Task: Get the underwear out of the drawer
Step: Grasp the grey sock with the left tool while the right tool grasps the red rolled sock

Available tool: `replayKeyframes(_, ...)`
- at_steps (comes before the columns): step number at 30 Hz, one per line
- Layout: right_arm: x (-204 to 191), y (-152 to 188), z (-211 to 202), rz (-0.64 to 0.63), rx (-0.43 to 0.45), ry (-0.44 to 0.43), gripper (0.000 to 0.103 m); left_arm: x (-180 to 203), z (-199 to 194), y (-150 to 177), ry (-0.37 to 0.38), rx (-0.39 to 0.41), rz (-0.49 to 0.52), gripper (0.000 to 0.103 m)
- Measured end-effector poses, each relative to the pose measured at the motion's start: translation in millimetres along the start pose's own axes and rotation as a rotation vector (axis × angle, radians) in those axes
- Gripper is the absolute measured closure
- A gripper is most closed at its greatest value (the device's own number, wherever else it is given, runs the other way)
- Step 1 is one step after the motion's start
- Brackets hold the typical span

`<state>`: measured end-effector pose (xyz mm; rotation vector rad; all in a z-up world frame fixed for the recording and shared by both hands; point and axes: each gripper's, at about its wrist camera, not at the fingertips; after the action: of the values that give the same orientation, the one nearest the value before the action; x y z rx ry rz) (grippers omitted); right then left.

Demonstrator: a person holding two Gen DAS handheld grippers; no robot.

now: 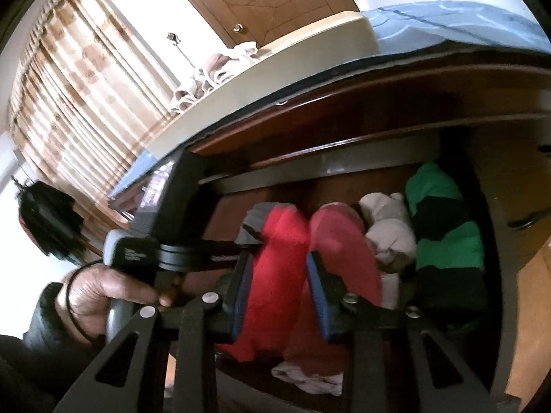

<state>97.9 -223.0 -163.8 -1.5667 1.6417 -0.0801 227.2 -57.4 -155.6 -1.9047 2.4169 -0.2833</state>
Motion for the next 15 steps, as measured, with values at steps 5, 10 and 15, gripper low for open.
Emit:
replayKeyframes(5,10,-2,-2,0.07,-0.009,-0.033,0.068,-9,-18,11,0.041,0.045,0.019,0.09)
replayKeyframes(10,2,-5,3,0.078,-0.049,-0.077,0.065,-20,-47,39,0.025,0.125,0.066,0.09)
replayKeyframes(15,-12,-8,24,0.051,-0.144,-0.094,0.042,-14,-59,57,0.035,0.152,0.069,0.09)
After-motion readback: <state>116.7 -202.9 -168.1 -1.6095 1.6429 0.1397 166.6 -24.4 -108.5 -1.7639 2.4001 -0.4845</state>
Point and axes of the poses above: each gripper's, at about its wrist camera, not at the fingertips, and z roughly the way its jaws point, x to its right, y to its underside, and after that the axes turned 3 degrees about -x, right-handed
